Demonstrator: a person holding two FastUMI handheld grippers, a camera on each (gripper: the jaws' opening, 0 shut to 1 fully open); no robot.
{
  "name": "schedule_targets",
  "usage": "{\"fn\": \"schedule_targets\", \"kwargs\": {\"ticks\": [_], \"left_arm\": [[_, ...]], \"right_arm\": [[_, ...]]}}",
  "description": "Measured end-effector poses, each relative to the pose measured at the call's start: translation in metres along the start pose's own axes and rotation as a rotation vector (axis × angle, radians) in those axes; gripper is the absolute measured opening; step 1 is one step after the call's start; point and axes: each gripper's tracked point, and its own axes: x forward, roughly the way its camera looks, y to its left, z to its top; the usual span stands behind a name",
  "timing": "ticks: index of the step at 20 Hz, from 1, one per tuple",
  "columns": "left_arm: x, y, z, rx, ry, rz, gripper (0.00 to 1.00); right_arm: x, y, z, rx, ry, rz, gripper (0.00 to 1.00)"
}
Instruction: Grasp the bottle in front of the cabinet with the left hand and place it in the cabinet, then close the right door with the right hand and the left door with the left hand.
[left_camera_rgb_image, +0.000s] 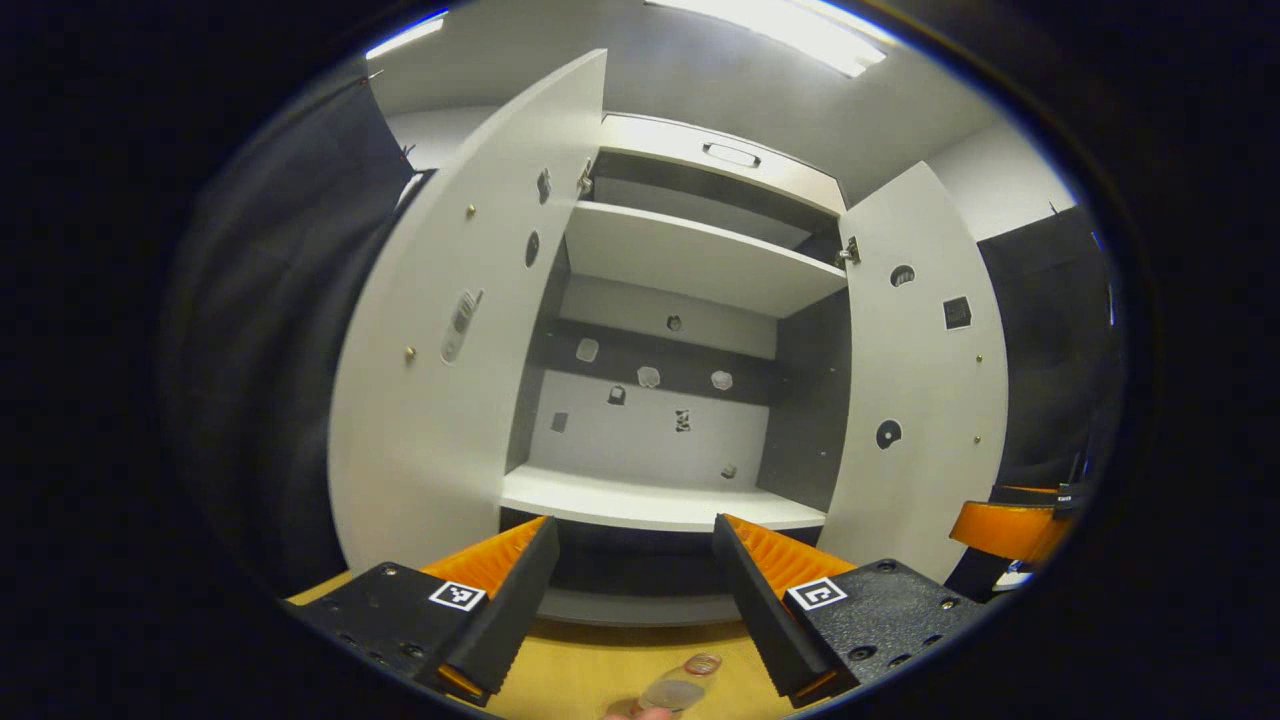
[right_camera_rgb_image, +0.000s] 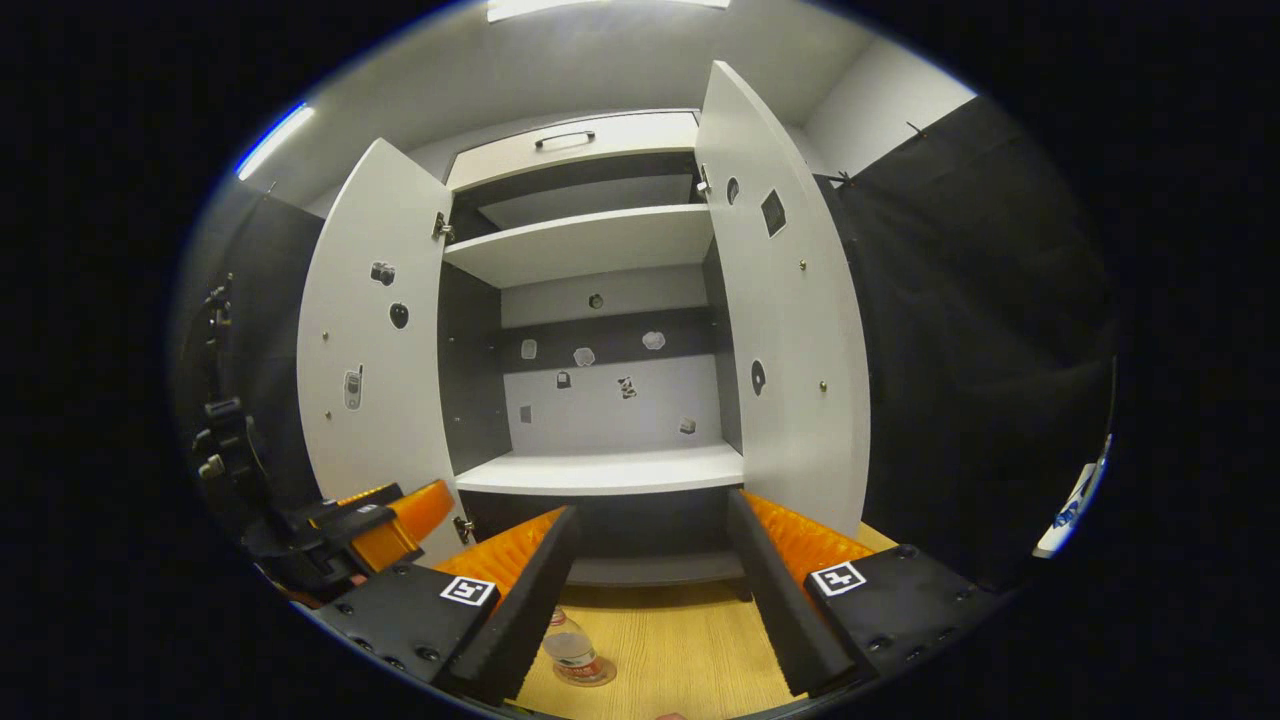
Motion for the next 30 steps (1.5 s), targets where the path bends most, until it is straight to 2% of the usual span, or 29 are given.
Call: {"fn": "schedule_targets", "kwargs": {"ticks": [6,7,10,14,18,22,26,30], "left_arm": [[0.021,-0.058,-0.109,0.050,0.073,-0.113,0.95],[0.020,-0.060,-0.126,0.074,0.088,-0.108,0.92],[0.015,-0.055,-0.174,0.120,0.122,-0.079,0.95],[0.005,-0.031,-0.235,0.124,0.190,-0.011,0.95],[-0.005,-0.021,-0.290,0.084,0.305,0.011,0.95],[-0.007,-0.022,-0.299,0.065,0.315,-0.007,0.93],[-0.020,-0.031,-0.297,0.072,0.345,-0.058,0.76],[-0.033,-0.033,-0.232,0.044,0.302,-0.097,0.74]], "right_arm": [[-0.009,-0.021,-0.002,-0.027,0.028,-0.049,0.98],[-0.010,-0.024,-0.001,-0.032,0.031,-0.058,0.98],[-0.013,-0.028,-0.005,-0.043,0.047,-0.073,0.98],[-0.018,-0.025,-0.014,-0.049,0.083,-0.065,0.98],[-0.022,-0.024,-0.024,-0.077,0.120,-0.061,0.98],[-0.023,-0.015,-0.028,-0.086,0.136,-0.043,0.98],[-0.024,-0.011,-0.032,-0.084,0.146,-0.030,0.98],[-0.021,-0.011,-0.034,-0.069,0.143,-0.027,0.98]]}}
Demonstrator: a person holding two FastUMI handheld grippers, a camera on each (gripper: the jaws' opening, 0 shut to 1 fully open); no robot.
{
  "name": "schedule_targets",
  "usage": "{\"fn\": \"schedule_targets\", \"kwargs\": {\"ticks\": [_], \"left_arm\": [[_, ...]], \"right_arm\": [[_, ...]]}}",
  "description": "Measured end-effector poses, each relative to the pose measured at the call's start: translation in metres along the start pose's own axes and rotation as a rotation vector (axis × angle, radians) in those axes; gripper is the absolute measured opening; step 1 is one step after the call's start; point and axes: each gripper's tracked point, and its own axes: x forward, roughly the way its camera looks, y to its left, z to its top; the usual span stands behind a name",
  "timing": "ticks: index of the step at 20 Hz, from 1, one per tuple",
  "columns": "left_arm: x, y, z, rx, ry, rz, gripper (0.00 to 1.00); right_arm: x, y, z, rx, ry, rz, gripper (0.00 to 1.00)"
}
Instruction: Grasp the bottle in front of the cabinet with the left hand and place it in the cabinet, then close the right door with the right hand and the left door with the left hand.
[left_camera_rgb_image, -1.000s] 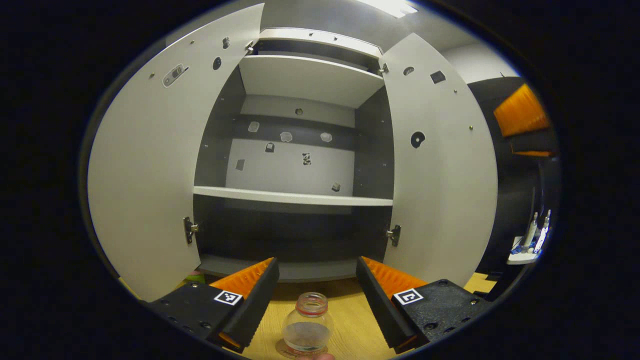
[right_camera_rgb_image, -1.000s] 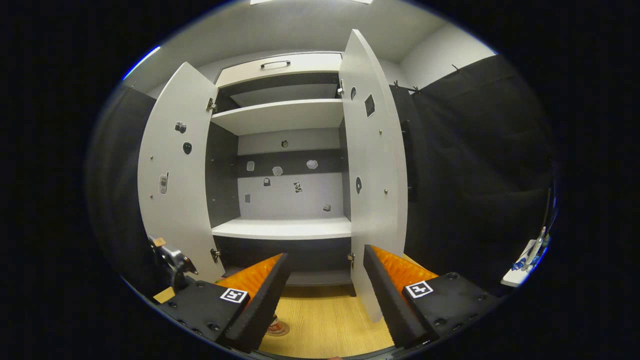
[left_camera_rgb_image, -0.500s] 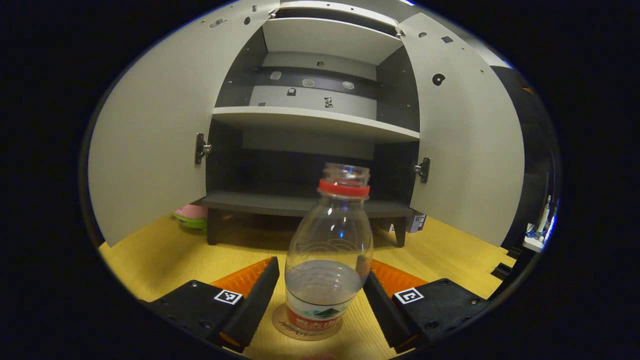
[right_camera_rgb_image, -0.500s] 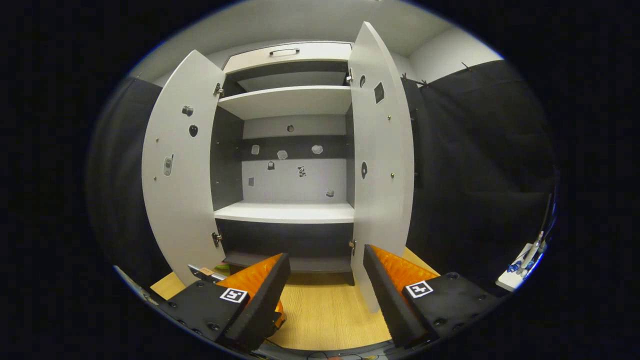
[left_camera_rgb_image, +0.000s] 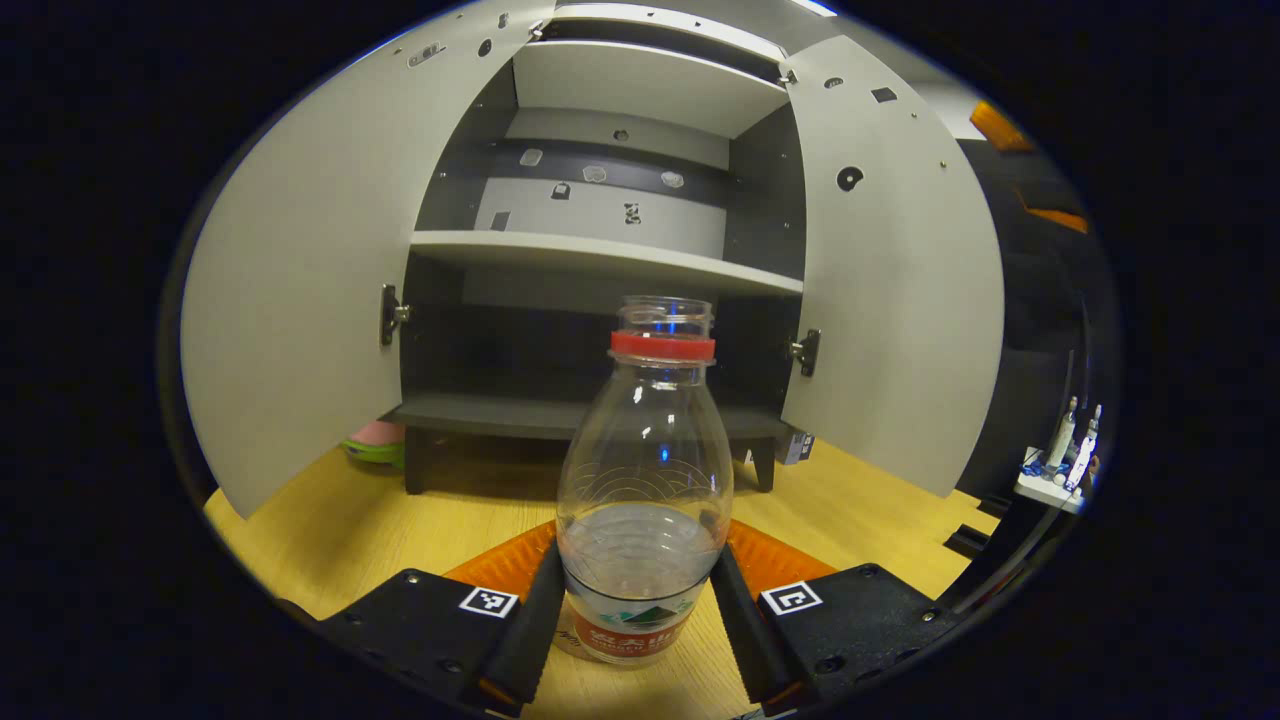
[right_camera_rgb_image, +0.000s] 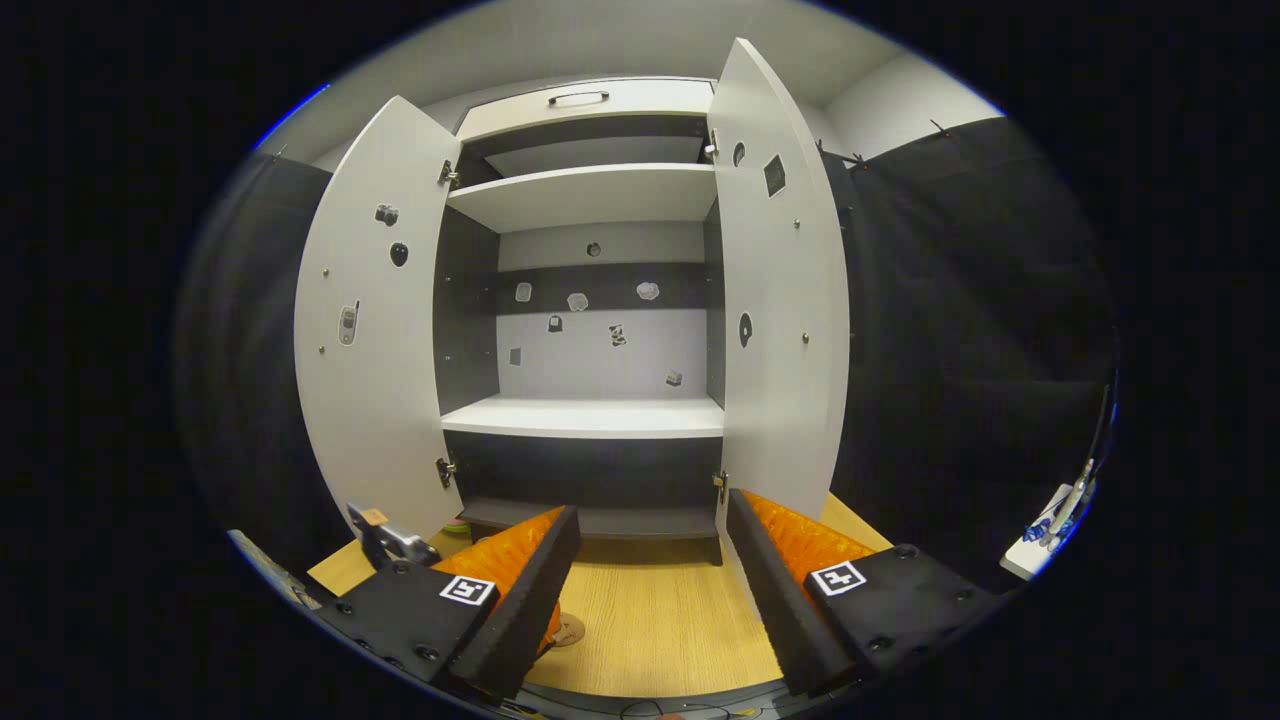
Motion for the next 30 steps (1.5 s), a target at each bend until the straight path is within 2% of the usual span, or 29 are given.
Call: {"fn": "schedule_targets", "kwargs": {"ticks": [5,10,14,18,22,26,30], "left_arm": [[-0.041,0.008,0.107,0.020,-0.071,-0.038,0.74],[-0.043,0.015,0.244,-0.007,-0.179,-0.043,0.74],[-0.011,0.014,0.327,-0.023,-0.240,-0.053,0.74],[0.057,0.011,0.387,-0.002,-0.261,-0.057,0.74],[0.139,-0.004,0.401,-0.034,-0.184,-0.105,0.74],[0.217,-0.001,0.397,0.057,-0.140,-0.032,0.74],[0.271,0.005,0.359,0.039,-0.031,0.001,0.74]], "right_arm": [[0.008,-0.003,-0.005,0.039,-0.002,0.000,0.98],[0.012,-0.017,-0.012,0.081,-0.006,-0.021,1.00],[0.004,-0.032,-0.016,0.097,-0.013,-0.060,0.99],[-0.012,-0.062,-0.018,0.084,-0.027,-0.139,0.99],[-0.029,-0.090,-0.026,0.105,-0.016,-0.223,0.98],[-0.048,-0.118,-0.038,0.138,0.004,-0.307,0.98],[-0.065,-0.144,-0.041,0.178,0.001,-0.396,0.99]]}}
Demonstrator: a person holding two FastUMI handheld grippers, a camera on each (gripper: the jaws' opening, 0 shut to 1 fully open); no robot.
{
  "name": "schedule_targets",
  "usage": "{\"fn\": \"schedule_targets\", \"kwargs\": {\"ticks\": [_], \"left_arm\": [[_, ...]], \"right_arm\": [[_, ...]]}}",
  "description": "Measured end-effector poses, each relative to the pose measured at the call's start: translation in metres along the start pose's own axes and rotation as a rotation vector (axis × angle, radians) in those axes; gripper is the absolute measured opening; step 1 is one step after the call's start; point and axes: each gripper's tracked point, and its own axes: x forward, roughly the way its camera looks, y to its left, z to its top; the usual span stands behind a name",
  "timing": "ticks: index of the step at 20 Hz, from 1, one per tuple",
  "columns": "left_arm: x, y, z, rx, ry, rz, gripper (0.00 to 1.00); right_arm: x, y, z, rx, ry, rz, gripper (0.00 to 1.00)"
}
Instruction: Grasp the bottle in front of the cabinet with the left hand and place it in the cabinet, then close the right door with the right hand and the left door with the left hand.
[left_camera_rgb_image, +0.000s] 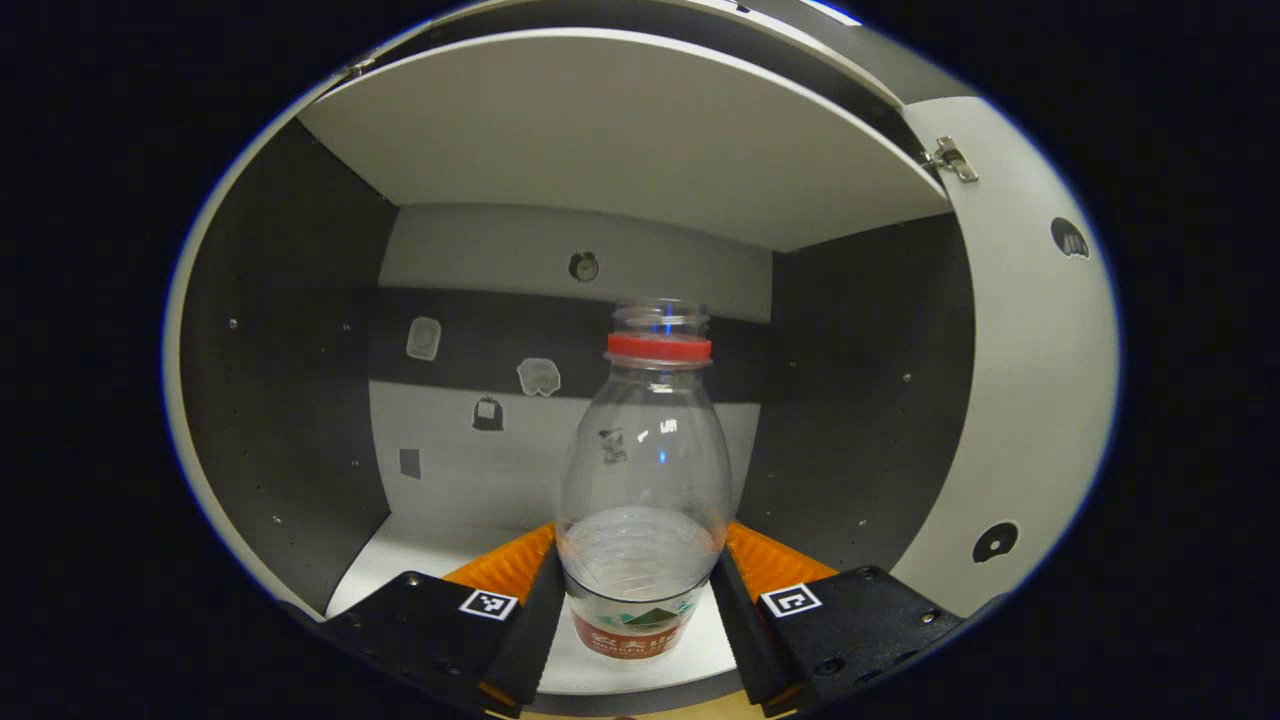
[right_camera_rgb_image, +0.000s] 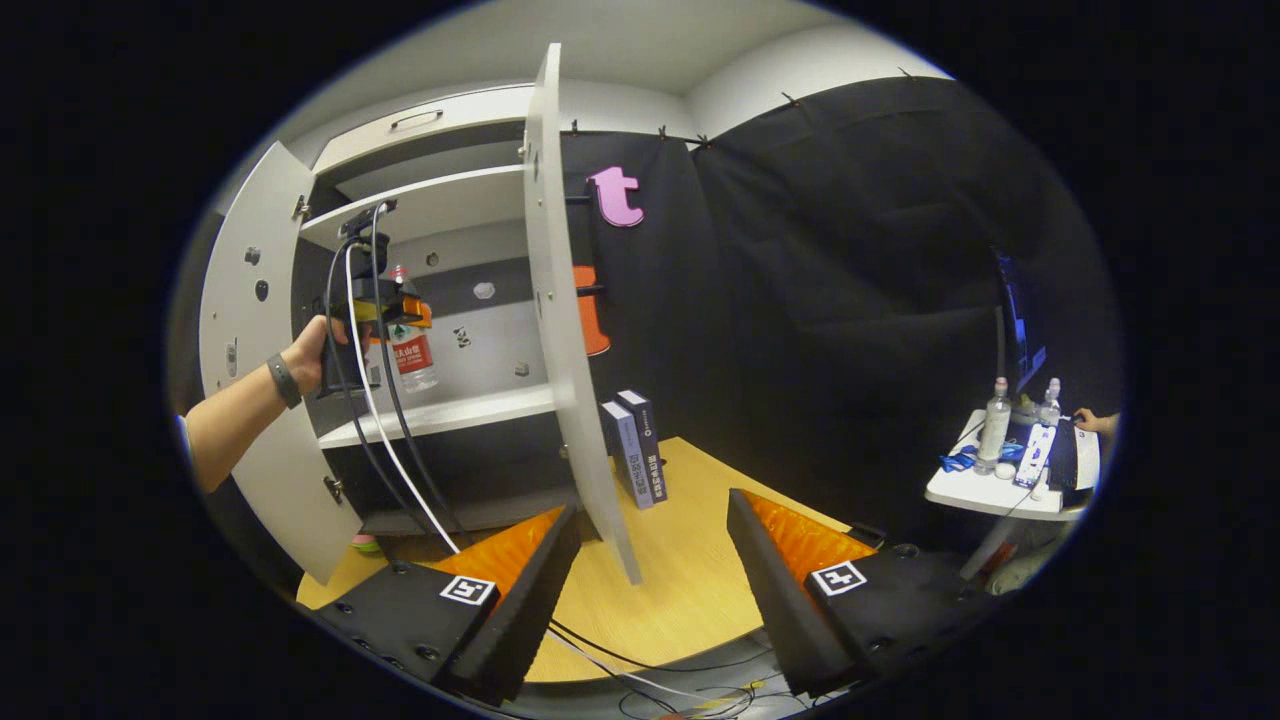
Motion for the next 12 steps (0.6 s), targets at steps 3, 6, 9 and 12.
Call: {"fn": "schedule_targets", "kwargs": {"ticks": [3,6,9,12], "left_arm": [[0.028,0.015,-0.026,-0.015,0.034,0.045,0.74],[0.040,0.029,-0.044,-0.017,0.076,0.078,0.75],[0.045,0.030,-0.047,-0.016,0.072,0.074,0.75],[0.048,0.026,-0.050,0.000,0.079,0.060,0.79]], "right_arm": [[-0.005,-0.018,0.002,0.015,-0.016,-0.053,0.98],[-0.013,-0.036,0.005,0.013,-0.020,-0.097,0.99],[-0.014,-0.043,0.005,0.025,-0.018,-0.115,0.99],[-0.006,-0.037,0.003,0.038,-0.011,-0.102,0.98]]}}
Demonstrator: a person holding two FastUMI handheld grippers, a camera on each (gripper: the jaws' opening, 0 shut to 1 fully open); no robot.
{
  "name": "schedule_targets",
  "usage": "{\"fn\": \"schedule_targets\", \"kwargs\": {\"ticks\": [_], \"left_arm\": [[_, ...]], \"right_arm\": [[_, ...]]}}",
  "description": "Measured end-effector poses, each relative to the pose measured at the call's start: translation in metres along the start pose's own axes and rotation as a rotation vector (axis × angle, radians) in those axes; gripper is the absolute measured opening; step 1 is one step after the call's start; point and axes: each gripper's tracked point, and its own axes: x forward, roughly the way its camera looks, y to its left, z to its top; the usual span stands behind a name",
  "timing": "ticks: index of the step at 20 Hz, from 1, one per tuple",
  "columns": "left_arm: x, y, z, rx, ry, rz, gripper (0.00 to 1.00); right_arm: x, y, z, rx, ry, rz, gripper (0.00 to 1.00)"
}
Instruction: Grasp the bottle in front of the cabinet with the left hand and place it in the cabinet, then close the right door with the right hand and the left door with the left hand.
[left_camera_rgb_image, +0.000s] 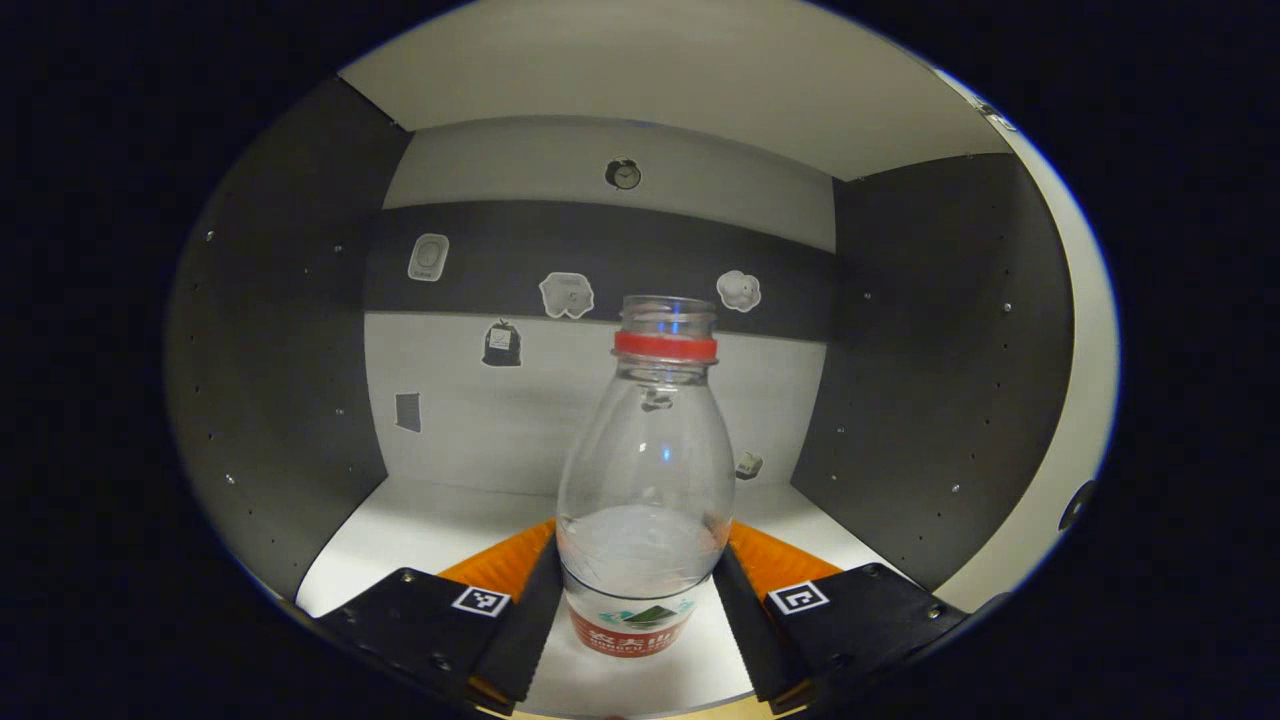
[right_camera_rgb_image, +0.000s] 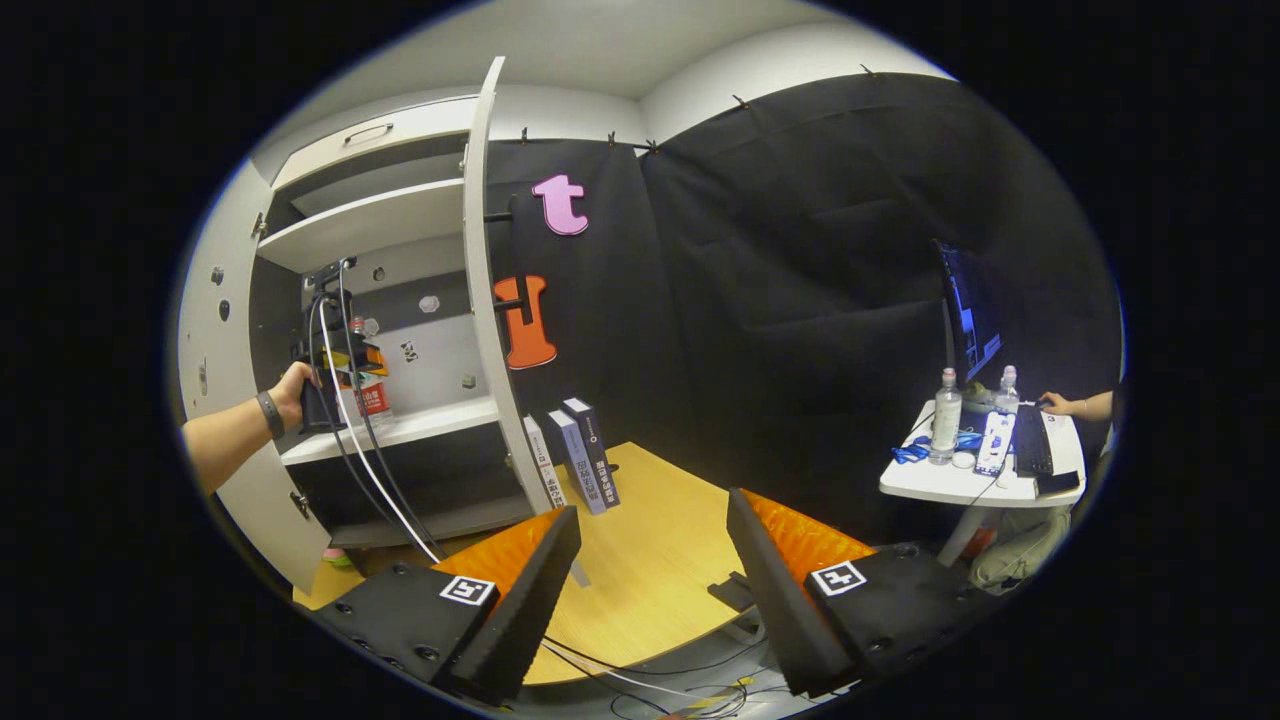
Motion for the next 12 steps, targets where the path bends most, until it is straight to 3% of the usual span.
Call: {"fn": "schedule_targets", "kwargs": {"ticks": [4,7,12], "left_arm": [[-0.001,0.009,-0.002,-0.030,-0.034,0.035,0.94],[-0.010,0.014,0.008,-0.090,-0.103,0.036,0.95],[-0.053,0.003,0.040,-0.175,-0.255,-0.031,0.95]], "right_arm": [[0.001,0.007,0.000,-0.013,-0.002,0.024,0.99],[0.006,0.012,-0.002,-0.012,0.001,0.036,0.98],[0.016,0.027,0.004,0.001,-0.012,0.096,0.98]]}}
